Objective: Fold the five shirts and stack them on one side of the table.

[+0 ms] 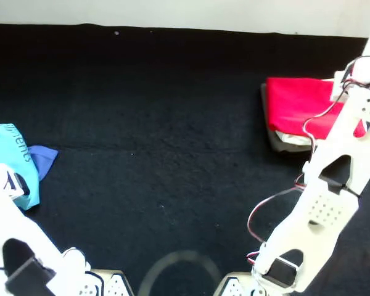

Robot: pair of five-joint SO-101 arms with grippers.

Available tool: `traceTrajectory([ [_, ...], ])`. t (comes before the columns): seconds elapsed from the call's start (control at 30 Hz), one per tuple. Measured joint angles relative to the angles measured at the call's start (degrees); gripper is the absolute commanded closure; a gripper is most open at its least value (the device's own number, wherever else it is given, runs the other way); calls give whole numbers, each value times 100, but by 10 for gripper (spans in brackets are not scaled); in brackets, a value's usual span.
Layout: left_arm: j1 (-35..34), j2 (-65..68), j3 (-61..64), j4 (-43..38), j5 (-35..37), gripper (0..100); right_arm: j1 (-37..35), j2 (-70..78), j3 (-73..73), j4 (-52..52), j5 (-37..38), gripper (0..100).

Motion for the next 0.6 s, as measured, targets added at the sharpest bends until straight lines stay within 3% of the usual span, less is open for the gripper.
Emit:
traceTrajectory([
  [0.37, 193, 923, -9, -536, 0, 816, -1881, -4088, 4712, 0, 0, 743],
  [0.43, 352, 932, -9, -536, 0, 873, -2198, -4659, 5451, -9, 0, 743],
  [0.5, 527, 932, -62, -536, 0, 993, -2356, -5108, 6171, -114, 0, 743],
  [0.6, 818, 932, -220, -536, 0, 993, -2365, -5635, 7288, -554, 0, 743],
])
